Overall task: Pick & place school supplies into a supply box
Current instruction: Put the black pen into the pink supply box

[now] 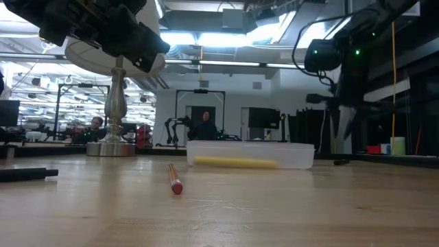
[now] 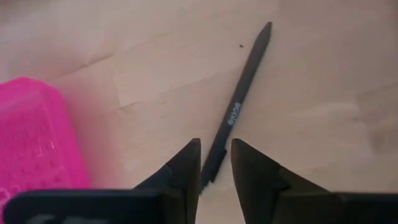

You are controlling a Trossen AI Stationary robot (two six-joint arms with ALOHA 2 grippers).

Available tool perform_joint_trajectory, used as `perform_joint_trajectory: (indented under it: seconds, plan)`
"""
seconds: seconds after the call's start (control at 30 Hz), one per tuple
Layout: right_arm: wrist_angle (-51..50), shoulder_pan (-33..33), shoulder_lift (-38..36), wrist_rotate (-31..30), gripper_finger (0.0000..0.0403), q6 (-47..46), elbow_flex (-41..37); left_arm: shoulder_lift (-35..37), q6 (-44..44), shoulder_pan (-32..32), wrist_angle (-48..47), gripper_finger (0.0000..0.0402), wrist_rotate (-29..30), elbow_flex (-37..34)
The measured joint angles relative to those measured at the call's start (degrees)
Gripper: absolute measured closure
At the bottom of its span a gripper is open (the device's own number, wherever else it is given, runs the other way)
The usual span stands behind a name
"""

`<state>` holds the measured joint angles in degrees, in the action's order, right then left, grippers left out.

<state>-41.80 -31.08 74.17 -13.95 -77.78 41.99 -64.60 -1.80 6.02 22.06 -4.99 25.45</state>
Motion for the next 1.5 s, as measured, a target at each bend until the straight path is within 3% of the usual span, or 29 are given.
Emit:
perform_joint_trajectory:
  seconds: [0.2, 0.6, 1.17, 1.5]
  plan:
    - [9.1, -1.1, 0.0, 0.1, 0.0309, -1.4, -4.7, 0.0, 0.0, 0.0, 0.0, 0.0398, 0.0, 0.0]
    - [12.1, -2.1, 0.0, 0.2, 0.0309, -6.0, -10.3, 0.0, 0.0, 0.0, 0.0, 0.0394, 0.0, 0.0]
    - [15.8, -2.2, 0.5, -2.0, 0.0309, -7.7, -10.5, 0.0, 0.0, 0.0, 0.0, 0.0395, 0.0, 0.0]
    - [16.6, -2.1, 7.7, -3.0, 0.0308, -9.2, -10.3, 0.0, 0.0, 0.0, 0.0, 0.0394, 0.0, 0.0]
